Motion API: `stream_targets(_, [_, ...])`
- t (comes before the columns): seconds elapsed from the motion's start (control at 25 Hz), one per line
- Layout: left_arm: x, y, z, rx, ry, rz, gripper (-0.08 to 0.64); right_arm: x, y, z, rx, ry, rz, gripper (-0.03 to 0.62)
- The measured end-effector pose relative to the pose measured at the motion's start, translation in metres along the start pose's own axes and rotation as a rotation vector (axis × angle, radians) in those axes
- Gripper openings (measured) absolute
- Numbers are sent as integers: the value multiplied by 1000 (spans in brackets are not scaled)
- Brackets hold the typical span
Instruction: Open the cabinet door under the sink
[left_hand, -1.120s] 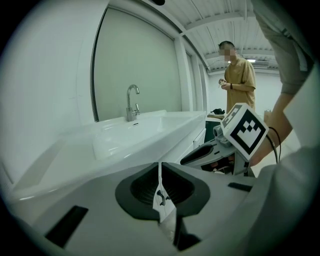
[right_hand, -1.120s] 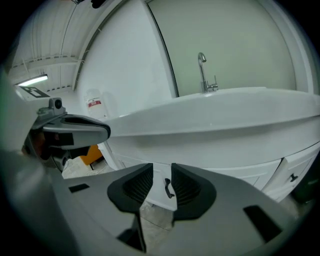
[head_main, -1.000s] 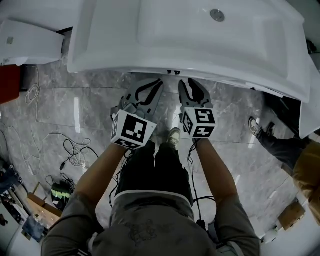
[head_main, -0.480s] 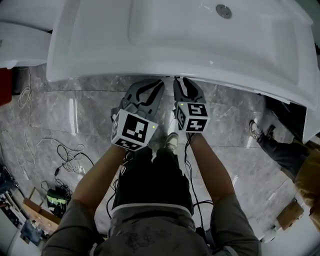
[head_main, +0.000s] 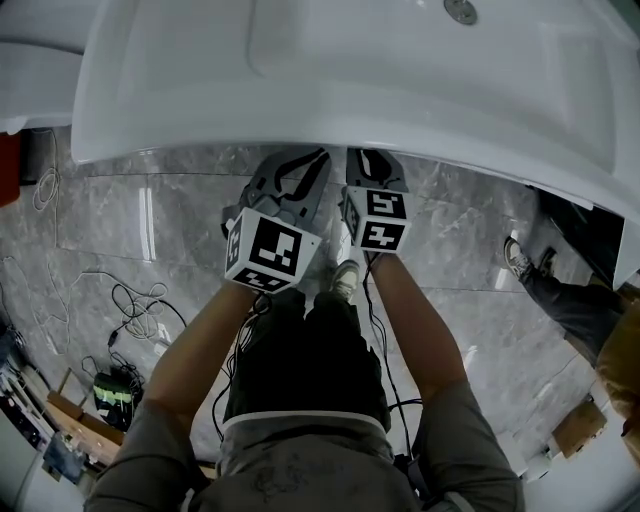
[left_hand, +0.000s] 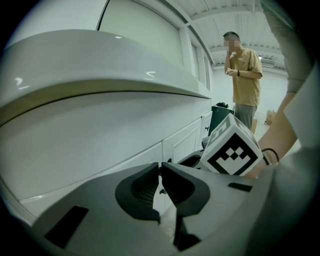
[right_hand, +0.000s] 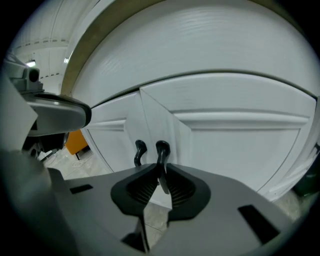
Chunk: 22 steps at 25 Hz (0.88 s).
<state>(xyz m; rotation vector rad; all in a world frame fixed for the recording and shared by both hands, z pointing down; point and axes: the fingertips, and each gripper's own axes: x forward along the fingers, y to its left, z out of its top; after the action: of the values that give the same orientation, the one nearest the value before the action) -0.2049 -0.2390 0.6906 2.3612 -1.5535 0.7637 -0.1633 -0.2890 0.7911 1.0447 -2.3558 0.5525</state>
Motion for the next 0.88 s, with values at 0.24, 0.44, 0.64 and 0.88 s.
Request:
stream_targets(0.24, [1, 0, -2, -6, 1, 2, 31, -8, 4, -1, -20, -52, 3, 57])
stream_targets(0.44, [0, -15, -5, -12, 5, -21, 31, -25, 5, -15, -48, -82, 33, 57])
stream_targets(0.64, [-3, -30, -8, -2, 14, -35, 31, -48, 11, -28, -55, -101, 88, 57])
stream_targets(0.88, [-6, -57, -8, 14, 32, -80, 31, -81, 10, -54, -113, -121, 127, 55])
